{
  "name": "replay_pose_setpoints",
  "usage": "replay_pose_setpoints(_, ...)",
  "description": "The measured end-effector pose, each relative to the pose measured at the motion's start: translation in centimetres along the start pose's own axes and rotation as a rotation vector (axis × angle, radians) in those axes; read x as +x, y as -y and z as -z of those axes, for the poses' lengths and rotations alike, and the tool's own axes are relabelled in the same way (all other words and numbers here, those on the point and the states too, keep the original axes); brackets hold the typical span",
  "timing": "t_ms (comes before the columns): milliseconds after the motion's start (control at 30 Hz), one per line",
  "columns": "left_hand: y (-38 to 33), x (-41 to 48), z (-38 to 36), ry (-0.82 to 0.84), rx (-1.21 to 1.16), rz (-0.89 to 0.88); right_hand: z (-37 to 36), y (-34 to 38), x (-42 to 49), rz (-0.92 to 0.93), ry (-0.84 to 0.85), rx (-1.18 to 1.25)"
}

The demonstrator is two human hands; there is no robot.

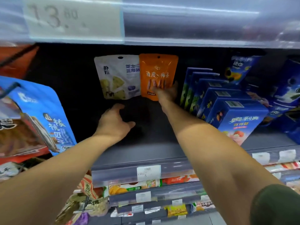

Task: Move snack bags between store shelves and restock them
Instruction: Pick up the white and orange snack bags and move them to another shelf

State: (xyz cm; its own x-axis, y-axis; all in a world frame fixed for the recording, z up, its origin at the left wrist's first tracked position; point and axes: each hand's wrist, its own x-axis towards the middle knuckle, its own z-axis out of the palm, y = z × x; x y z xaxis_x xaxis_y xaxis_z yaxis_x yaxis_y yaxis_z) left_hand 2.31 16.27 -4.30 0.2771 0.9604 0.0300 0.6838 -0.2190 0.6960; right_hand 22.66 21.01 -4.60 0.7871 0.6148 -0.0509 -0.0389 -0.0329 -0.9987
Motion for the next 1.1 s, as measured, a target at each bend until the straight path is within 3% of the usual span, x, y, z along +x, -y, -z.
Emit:
replay_pose_setpoints(100, -0.4, 0.9, -0.5, -0.063, -0.078, -0.004, -0.3, 0.0, 0.0, 0.012, -0.008, 0.119)
replay_pose_setpoints(233, -0.6, 2.2, -1.0, -0.156, -0.193, 0.038, -0.4, -0.7, -0.6, -0.015, -0.041, -0.021)
replay_pose_setpoints(433, -0.2, 4.5, -1.2, -0.275, -0.309, 0.064, 1.3, -0.7, -3.2, 0.090, -0.156, -0.030)
replay_pose_setpoints(600, -1.2, 7.7, -1.3, -0.445, -0.494, 0.165, 3.6, -1.4, -7.0, 0.182, -0.065, -0.008)
replay_pose_setpoints(700, -1.4, 9.0, -1.4, -0.502, -0.639, 0.041, 5.1, -1.7, -8.2, 0.171, -0.026, 0.020)
replay_pose_setpoints(767, -0.8, 10.1, -1.7, -0.544, -0.616, 0.000, 6.0, -1.8, -8.7, 0.195, -0.021, 0.015)
replay_pose_setpoints(967, 0.1, 12.6, -1.1, -0.460, -0.652, 0.246, 6.9, -2.2, -9.2, 0.218, -0.032, -0.037)
replay_pose_setpoints(1100, 0.8, 13.4, -1.0, -0.401, -0.554, 0.218, 6.8, -2.7, -9.3, 0.214, -0.034, -0.042)
